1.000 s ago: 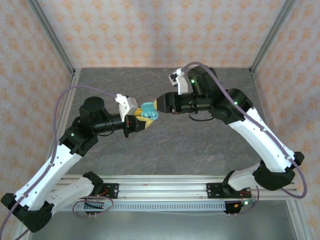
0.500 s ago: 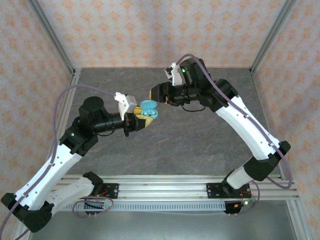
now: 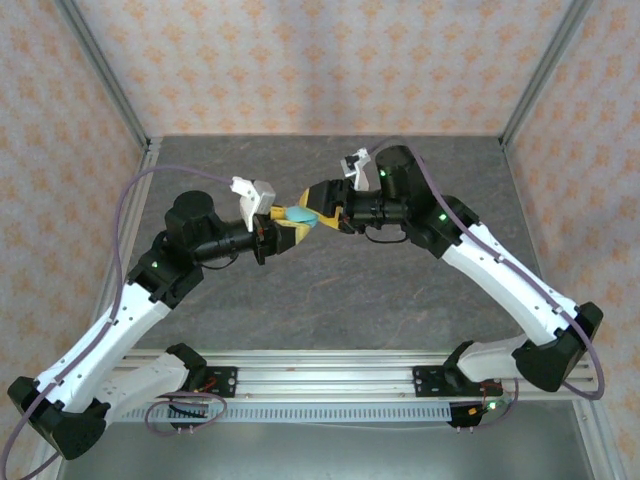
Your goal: Insert the wireless bluetooth earbuds into the charging case
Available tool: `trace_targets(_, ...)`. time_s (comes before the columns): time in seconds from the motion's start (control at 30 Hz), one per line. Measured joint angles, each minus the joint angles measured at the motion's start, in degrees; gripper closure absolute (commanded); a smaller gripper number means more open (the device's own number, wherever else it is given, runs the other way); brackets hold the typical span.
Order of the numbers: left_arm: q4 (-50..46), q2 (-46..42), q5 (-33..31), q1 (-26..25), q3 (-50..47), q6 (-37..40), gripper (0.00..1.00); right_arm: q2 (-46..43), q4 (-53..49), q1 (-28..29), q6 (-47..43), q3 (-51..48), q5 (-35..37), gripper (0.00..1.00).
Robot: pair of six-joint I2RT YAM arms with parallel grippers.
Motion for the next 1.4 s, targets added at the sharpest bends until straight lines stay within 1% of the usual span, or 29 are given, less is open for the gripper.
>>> trace_targets(0.07, 0.96, 0.00, -0.31, 0.00, -0.22, -0.72, 0.90, -0.35, 2.05, 0.00, 1.79, -0.83, -0.66, 0.50)
trace_targets(0.23, 1.60, -0.07, -0.92, 0.02, -0.24, -1.57, 0.88, -0.98, 8.92, -0.07, 7.19, -3.89, -1.99, 0.70)
trace_targets(0.3, 1.57, -0.26, -1.38, 0.02, -0.24, -1.57, 0.87, -1.01, 10.43, -0.24, 8.90, -4.59, -1.97, 0.76)
trace_targets(0.4, 1.62, -0.76, -2.21, 0.02, -0.24, -1.53, 0.84, -1.01, 11.50, -0.28, 10.71, -4.79, -2.10, 0.81)
trace_targets(0.7, 1.90, -1.01, -2.43, 0.02, -0.15, -0.68, 0.57, -0.74, 13.46, -0.42, 14.23, -5.22, -2.78, 0.88)
trace_targets(0.87, 1.27, -0.52, -2.10, 0.00, 0.17, 0.90, 0.46, -0.57, 16.52, -1.29, 16.79, -6.19, -3.91, 0.90)
trace_targets(1.07, -0.87, -0.50, -1.73, 0.00, 0.17, 2.32, 0.36, 0.28, 19.56, -2.84, 18.32, -6.27, -4.66, 0.92)
trace_targets(1.23, -4.11, -1.36, -3.48, 0.00, 0.17, 3.52, 0.25, 1.14, 19.74, -5.25, 17.31, -7.98, -4.85, 0.94)
trace_targets(1.33, -7.23, -2.84, -6.21, 0.00, 0.28, 4.61, 0.18, 2.01, 16.35, -8.07, 13.09, -9.27, -4.15, 0.94)
trace_targets(1.37, -8.48, -3.26, -7.23, 0.02, 0.39, 4.87, 0.11, 2.64, 14.62, -9.16, 10.97, -9.62, -3.56, 0.94)
trace_targets(1.4, -9.84, -3.58, -8.22, 0.00, 0.61, 5.22, 0.00, 3.52, 13.05, -10.10, 8.63, -9.94, -2.97, 0.94)
